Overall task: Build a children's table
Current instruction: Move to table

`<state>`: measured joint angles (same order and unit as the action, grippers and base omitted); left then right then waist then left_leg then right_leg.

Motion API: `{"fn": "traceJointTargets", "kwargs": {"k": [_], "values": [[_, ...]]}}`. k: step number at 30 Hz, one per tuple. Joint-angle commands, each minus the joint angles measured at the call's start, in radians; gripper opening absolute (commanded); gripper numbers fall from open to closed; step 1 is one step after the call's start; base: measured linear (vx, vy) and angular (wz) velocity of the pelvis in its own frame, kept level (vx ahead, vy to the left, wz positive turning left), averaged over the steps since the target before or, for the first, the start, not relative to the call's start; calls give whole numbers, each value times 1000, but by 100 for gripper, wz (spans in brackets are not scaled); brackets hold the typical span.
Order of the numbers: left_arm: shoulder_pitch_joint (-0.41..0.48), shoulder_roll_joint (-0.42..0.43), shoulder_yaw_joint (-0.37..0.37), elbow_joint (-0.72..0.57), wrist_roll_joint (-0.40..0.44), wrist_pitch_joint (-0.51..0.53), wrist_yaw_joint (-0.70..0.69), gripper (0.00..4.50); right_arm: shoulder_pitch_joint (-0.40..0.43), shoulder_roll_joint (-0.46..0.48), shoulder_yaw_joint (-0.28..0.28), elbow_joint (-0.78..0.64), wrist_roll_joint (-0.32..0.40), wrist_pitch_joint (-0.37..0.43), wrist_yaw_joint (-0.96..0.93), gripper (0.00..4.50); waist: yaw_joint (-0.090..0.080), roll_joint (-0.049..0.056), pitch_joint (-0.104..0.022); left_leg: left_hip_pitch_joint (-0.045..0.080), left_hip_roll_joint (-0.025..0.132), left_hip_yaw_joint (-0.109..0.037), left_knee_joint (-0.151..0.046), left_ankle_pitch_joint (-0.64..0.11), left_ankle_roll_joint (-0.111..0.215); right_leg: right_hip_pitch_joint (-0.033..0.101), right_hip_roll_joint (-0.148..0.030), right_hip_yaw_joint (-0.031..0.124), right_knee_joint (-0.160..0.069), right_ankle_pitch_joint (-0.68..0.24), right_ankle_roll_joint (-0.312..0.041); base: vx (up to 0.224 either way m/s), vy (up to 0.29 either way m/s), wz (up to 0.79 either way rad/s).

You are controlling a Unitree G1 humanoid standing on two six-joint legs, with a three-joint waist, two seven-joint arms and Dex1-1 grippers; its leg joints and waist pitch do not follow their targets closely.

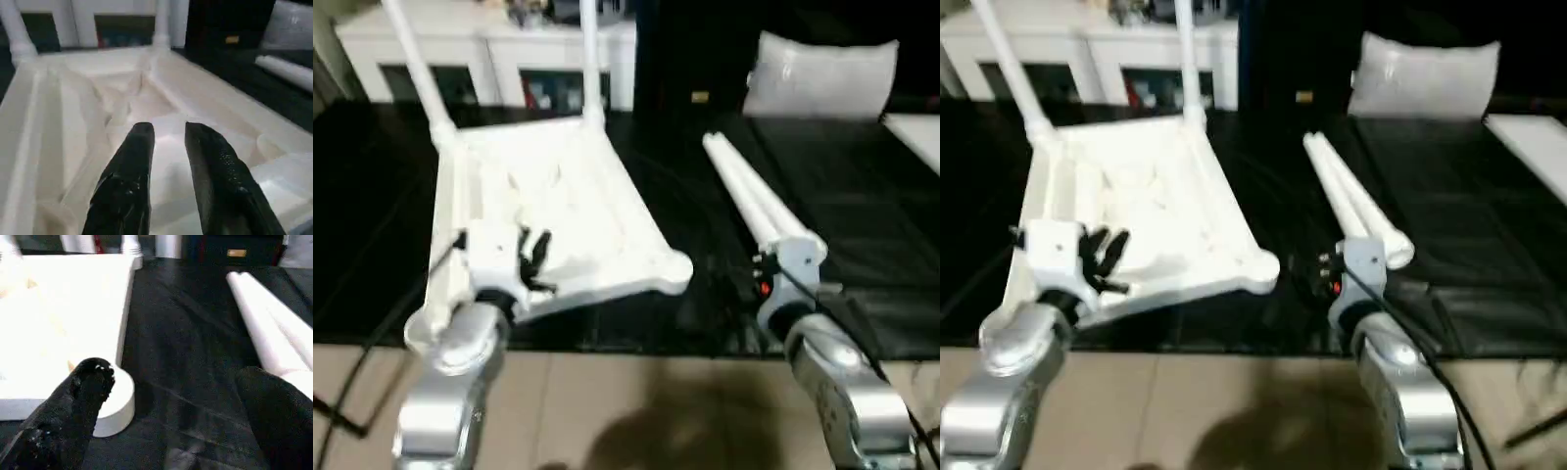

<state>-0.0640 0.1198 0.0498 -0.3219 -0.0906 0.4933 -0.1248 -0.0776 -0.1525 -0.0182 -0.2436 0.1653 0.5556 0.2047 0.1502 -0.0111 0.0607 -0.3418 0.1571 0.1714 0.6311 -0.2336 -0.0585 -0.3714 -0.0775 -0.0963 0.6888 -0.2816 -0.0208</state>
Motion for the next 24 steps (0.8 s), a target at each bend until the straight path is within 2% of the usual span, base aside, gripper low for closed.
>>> {"fn": "traceJointTargets", "kwargs": {"k": [1, 2, 3, 4, 5, 6, 7, 8, 9, 10, 11, 12, 13, 14, 15, 16, 18, 19, 20, 21, 22, 23, 24], "values": [[-1, -10, -19, 15, -9, -6, -6, 128, -4, -10, 25, 7, -9, -1, 10, 450, 4, -6, -48, -28, 61, -56, -85, -84, -13, 36, -126, 95, -177, -615, 43, 0, 0, 0], [1, -12, -20, 15, -9, -7, -7, 128, -5, -10, 27, 9, -9, -1, 11, 450, -5, 6, -51, -5, 74, -50, -105, -175, -36, 21, -86, 76, -162, -427, 7, 0, 0, 0], [2, -13, -20, 16, -9, -7, -7, 128, -6, -10, 28, 10, -8, -2, 11, 450, -12, 7, -51, 4, 77, -51, -110, -235, -41, 20, -81, 78, -155, -375, -8, 0, 0, 0], [2, -13, -20, 16, -9, -7, -7, 128, -7, -11, 28, 10, -9, -1, 12, 450, -25, 12, -51, 8, 81, -56, -123, -336, -41, 32, -80, 73, -154, -349, -37, 0, 0, 0], [4, -17, -24, 15, -9, -7, -8, 128, -13, -19, 32, 15, -12, -2, 16, 450, -29, 13, -51, 7, 79, -55, -126, -364, -37, 40, -80, 71, -158, -347, -45, 0, 0, 0], [4, -17, -25, 14, -10, -7, -10, 128, -15, -20, 32, 15, -13, -2, 18, 450, -36, 15, -52, 17, 78, -51, -130, -402, -20, 49, -76, 65, -169, -358, -58, 52, 35, -4], [5, -16, -28, 13, -14, -3, -14, 128, -19, -27, 33, 18, -16, -1, 22, 450, -44, 17, -49, 31, 76, -44, -134, -428, 1, 53, -69, 60, -180, -366, -80, 73, 30, 0], [5, -16, -29, 12, -13, -4, -14, 128, -20, -30, 34, 20, -20, -3, 23, 450, -49, 17, -45, 34, 72, -41, -135, -445, 12, 61, -64, 56, -187, -390, -88, 73, 30, 0], [5, -16, -30, 12, -13, -4, -14, 128, -21, -32, 34, 22, -22, -4, 23, 450, -51, 15, -43, 31, 68, -35, -137, -422, 29, 76, -66, 57, -198, -407, -93, 88, 28, -2], [6, -15, -31, 13, -12, -6, -14, 128, -22, -35, 34, 25, -26, -7, 24, 450, -53, 10, -43, 33, 65, -31, -137, -409, 37, 80, -66, 58, -202, -411, -95, 94, 23, 1], [6, -15, -33, 14, -11, -6, -13, 128, -22, -36, 31, 28, -26, -8, 25, 450, -54, 10, -49, 34, 62, -25, -137, -343, 56, 98, -65, 60, -204, -385, -115, 94, 23, 1], [5, -15, -34, 14, -10, -5, -13, 128, -22, -35, 29, 29, -25, -9, 25, 450, -54, 10, -53, 31, 61, -23, -137, -305, 65, 107, -64, 59, -203, -355, -120, 101, 19, 3], [4, -16, -35, 16, -10, -7, -14, 128, -22, -35, 28, 30, -22, -9, 25, 450, -53, 11, -58, 33, 60, -20, -135, -269, 75, 111, -63, 59, -200, -315, -129, 120, 18, 3], [2, -15, -35, 18, -11, -8, -16, 128, -21, -34, 30, 32, -22, -12, 23, 450, -56, 13, -65, 36, 60, -21, -134, -199, 99, 118, -55, 54, -189, -218, -150, 120, 18, 3], [0, -14, -34, 19, -11, -9, -17, 128, -21, -34, 31, 32, -23, -14, 22, 450, -59, 11, -74, 29, 52, -22, -126, -117, 129, 131, -49, 50, -177, -117, -160, 137, 18, 2], [-1, -14, -33, 20, -12, -8, -18, 128, -20, -33, 32, 34, -23, -16, 21, 450, -59, 12, -78, 29, 48, -23, -121, -80, 145, 133, -46, 49, -170, -66, -164, 143, 17, 3], [-6, -13, -33, 24, -13, -7, -19, 128, -19, -30, 35, 38, -26, -18, 19, 450, -64, 13, -90, 26, 31, -29, -97, 74, 230, 142, -29, 44, -141, 123, -167, 146, 16, 3], [-8, -14, -33, 26, -13, -7, -19, 128, -18, -28, 37, 39, -27, -19, 18, 450, -64, 13, -95, 35, 26, -35, -87, 137, 276, 139, -19, 40, -125, 197, -156, 78, 6, 2], [-8, -14, -33, 27, -12, -7, -18, 128, -17, -28, 38, 40, -27, -20, 18, 450, -67, 13, -97, 44, 27, -42, -82, 169, 303, 133, -13, 37, -114, 226, -150, 159, 11, 7], [-10, -14, -34, 28, -12, -7, -18, 128, -16, -27, 41, 39, -28, -20, 18, 450, -74, 16, -96, 70, 40, -61, -76, 226, 367, 106, -5, 30, -93, 237, -133, 150, 7, 12], [-13, -13, -37, 31, -10, -9, -17, 128, -17, -26, 43, 38, -28, -19, 19, 450, -87, 17, -95, 125, 75, -98, -68, 278, 443, 49, -7, 25, -64, 186, -110, 196, -5, 20], [-14, -12, -38, 32, -10, -9, -17, 128, -17, -26, 44, 38, -28, -19, 19, 450, -107, 12, -96, 188, 120, -145, -58, 314, 503, -28, -29, 33, -33, 83, -82, 115, -9, 14], [-14, -12, -38, 32, -10, -9, -17, 128, -17, -26, 44, 38, -28, -19, 19, 450, -108, 11, -89, 195, 128, -152, -55, 315, 521, -45, -42, 46, -28, 56, -71, 101, -37, 15]]}}
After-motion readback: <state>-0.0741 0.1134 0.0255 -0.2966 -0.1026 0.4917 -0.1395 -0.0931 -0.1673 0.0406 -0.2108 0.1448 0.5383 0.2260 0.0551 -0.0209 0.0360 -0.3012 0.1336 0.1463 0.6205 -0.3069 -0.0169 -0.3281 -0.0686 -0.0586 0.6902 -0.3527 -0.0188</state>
